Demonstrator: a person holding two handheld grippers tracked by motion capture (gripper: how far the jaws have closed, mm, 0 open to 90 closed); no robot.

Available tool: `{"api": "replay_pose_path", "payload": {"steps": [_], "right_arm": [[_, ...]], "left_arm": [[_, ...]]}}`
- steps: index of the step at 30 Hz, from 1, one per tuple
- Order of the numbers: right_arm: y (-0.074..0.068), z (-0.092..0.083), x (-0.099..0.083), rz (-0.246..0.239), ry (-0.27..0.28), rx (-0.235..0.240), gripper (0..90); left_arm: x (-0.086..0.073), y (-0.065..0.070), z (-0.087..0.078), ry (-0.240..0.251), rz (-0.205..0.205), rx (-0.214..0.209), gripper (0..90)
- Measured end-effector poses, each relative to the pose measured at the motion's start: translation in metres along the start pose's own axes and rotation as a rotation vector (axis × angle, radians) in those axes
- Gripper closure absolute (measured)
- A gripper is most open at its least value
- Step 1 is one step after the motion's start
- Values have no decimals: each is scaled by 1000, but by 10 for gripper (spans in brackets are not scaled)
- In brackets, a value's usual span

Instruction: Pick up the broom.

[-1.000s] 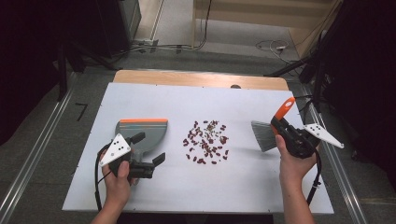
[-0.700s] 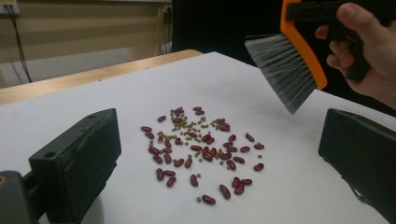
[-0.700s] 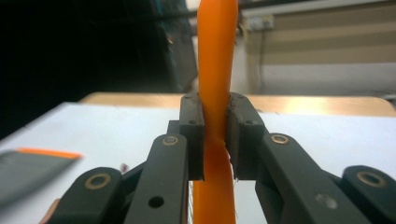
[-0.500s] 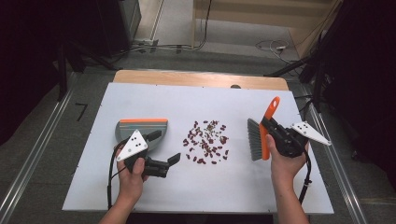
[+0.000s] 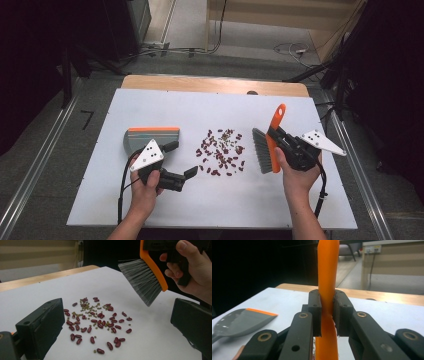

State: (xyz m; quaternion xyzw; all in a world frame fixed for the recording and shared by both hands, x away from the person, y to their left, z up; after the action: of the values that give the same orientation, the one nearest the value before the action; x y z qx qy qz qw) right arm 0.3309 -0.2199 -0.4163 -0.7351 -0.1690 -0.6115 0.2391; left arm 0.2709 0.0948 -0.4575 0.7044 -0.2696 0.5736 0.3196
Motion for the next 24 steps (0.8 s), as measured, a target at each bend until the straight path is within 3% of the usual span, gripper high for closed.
{"api": "replay_pose_path", "payload": {"steps": [9, 13, 24], "right_arm": [[-28, 1, 7, -21, 3, 86, 766], [-46, 2, 10, -31, 5, 145, 766], [-86, 6, 10, -51, -8, 322, 766]], "left_arm": [[6, 13, 13, -27, -28, -80, 0], [11, 15, 21, -15, -42, -113, 0], [3, 20, 37, -66, -70, -173, 80]]}}
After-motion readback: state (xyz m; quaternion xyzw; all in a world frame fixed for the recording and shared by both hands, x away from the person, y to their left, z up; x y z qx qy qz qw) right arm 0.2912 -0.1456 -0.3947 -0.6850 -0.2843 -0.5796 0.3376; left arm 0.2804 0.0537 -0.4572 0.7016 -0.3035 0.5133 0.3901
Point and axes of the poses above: each handheld gripper's, and its own axes: z roughly forward along the jaws, x roughly out of its top, y roughly to its right, the point moved 5 cm from there along z, roughly forward along the jaws, and after that the axes turned 5 degrees about y, right-handed, at the moved point
